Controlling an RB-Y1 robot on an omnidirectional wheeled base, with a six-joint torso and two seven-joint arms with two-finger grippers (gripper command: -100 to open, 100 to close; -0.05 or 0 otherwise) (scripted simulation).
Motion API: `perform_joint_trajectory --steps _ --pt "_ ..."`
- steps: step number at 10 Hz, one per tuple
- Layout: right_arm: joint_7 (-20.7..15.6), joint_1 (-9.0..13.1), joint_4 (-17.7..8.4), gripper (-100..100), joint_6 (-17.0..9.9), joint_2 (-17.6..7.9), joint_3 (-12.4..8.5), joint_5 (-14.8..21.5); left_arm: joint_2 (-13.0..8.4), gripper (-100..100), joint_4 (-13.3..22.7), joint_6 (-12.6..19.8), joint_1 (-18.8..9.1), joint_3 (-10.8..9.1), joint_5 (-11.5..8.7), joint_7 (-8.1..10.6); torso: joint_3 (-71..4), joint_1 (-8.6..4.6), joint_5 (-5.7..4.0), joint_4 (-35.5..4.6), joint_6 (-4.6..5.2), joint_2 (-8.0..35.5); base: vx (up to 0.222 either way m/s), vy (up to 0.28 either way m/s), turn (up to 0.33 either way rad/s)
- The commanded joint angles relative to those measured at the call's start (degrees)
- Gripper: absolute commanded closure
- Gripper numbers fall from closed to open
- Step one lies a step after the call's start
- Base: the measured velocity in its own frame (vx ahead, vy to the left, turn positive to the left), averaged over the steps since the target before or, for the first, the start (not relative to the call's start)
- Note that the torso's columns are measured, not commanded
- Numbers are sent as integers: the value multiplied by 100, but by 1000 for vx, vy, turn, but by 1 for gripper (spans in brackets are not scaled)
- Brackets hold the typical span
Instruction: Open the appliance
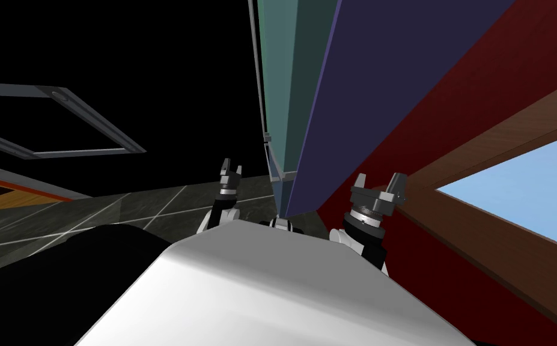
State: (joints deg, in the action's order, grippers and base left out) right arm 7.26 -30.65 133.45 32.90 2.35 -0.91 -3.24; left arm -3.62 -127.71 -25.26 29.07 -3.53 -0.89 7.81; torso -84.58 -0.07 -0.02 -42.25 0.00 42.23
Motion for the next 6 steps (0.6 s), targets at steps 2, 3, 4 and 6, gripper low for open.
perform_joint_trajectory --steps 2,3,4,6 --pt "0 0 0 0 0 0 0 0 -371 -100 362 26 -71 -28 -57 16 2 3 1 -3 0 5 24 -62 25" --pt "0 0 0 0 0 0 0 0 -430 -100 479 31 -92 -35 -75 20 1 8 2 -3 0 5 23 -63 27" --pt "0 0 0 0 0 0 0 0 -477 -100 599 36 -114 -43 -93 25 1 8 3 -3 1 5 26 -67 28" --pt "0 0 0 0 0 0 0 0 -555 -100 958 50 -179 -66 -150 39 0 -2 0 -2 -1 3 40 -106 43"
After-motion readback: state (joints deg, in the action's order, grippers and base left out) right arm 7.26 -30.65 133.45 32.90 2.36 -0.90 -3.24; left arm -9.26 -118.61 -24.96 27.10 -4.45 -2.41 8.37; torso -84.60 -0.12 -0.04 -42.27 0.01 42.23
